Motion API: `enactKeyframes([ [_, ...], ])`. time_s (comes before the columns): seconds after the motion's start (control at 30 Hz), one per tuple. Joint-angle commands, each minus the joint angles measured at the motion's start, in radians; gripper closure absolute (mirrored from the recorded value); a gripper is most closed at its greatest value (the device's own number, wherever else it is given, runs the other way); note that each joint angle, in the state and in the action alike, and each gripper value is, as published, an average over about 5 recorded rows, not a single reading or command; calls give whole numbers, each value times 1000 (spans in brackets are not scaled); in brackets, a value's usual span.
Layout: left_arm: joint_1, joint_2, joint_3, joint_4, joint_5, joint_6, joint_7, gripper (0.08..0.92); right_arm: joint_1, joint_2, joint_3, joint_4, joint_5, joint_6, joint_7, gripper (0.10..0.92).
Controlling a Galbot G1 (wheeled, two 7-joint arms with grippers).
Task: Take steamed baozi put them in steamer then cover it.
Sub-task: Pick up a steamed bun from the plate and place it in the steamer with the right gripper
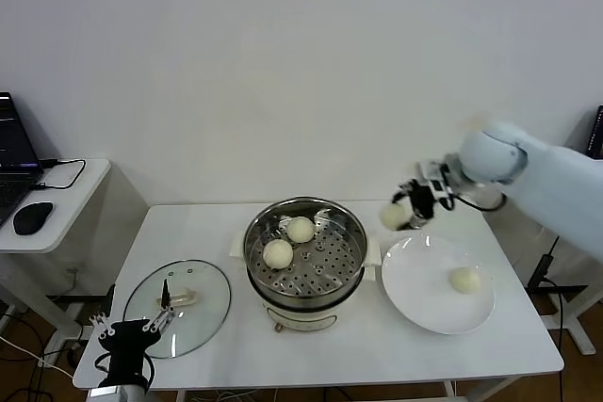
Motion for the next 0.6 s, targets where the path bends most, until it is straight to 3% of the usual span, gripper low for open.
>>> enactKeyframes([
  [0.03,-1,-3,-7,-1,-1,-1,-1,177,140,223,-120,23,92,56,24,412],
  [0.6,-6,-20,-32,-11,-13,-1,-4,177,2,375,-210,-50,-147,388,-28,406],
])
